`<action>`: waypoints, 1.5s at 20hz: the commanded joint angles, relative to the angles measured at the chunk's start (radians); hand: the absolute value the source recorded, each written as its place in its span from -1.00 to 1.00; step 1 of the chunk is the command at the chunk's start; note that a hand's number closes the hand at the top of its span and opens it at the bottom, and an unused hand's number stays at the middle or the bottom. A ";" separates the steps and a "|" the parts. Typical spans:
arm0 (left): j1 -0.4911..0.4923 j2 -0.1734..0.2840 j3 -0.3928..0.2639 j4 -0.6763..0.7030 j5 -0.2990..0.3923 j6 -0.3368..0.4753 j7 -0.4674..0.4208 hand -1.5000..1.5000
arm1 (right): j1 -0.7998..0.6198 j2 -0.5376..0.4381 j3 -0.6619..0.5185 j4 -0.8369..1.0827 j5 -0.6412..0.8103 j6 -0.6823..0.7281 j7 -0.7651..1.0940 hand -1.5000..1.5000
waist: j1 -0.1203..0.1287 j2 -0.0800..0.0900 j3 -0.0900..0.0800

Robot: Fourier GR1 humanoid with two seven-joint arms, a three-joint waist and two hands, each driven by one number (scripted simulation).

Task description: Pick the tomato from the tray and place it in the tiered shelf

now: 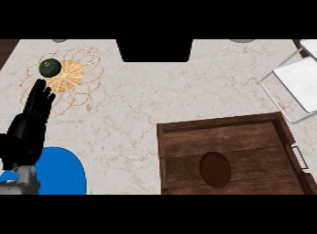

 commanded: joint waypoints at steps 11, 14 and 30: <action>-0.056 -0.036 0.015 0.037 -0.022 -0.020 0.004 0.00 | -0.534 0.082 0.184 0.425 0.176 -0.064 0.030 1.00 | 0.024 0.005 0.001; -0.073 -0.016 0.041 0.072 -0.005 -0.055 -0.016 0.00 | -0.591 0.119 0.207 0.583 0.245 -0.093 -0.084 1.00 | 0.024 0.007 0.001; -0.069 -0.056 -0.008 0.027 -0.048 -0.033 0.003 0.00 | -0.845 0.243 0.198 0.930 0.314 -0.232 -0.167 1.00 | 0.048 0.019 0.003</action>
